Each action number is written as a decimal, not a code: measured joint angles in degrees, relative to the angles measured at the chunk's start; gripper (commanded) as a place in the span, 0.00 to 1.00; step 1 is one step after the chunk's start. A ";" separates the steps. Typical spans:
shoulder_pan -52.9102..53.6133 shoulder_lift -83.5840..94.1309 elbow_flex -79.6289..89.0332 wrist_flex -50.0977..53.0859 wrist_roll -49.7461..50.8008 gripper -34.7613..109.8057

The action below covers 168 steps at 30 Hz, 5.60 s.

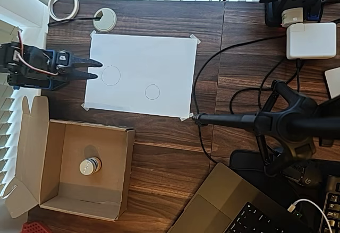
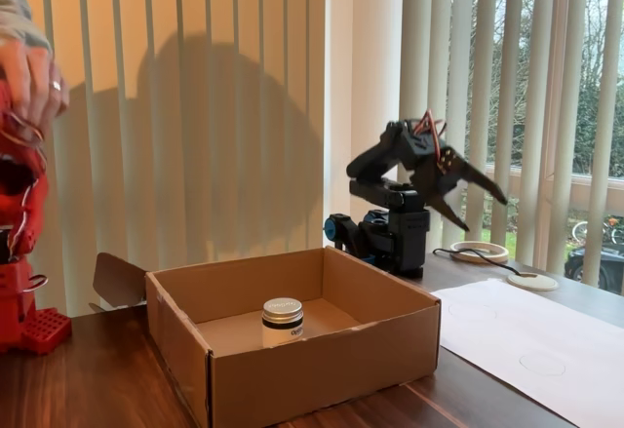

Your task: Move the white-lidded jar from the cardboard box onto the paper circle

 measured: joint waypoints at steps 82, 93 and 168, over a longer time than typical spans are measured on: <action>52.73 -95.62 -49.13 -25.49 -66.18 0.26; 43.51 -67.94 -44.03 -25.40 -57.57 0.25; -0.18 -82.53 -21.01 -48.25 -56.78 0.34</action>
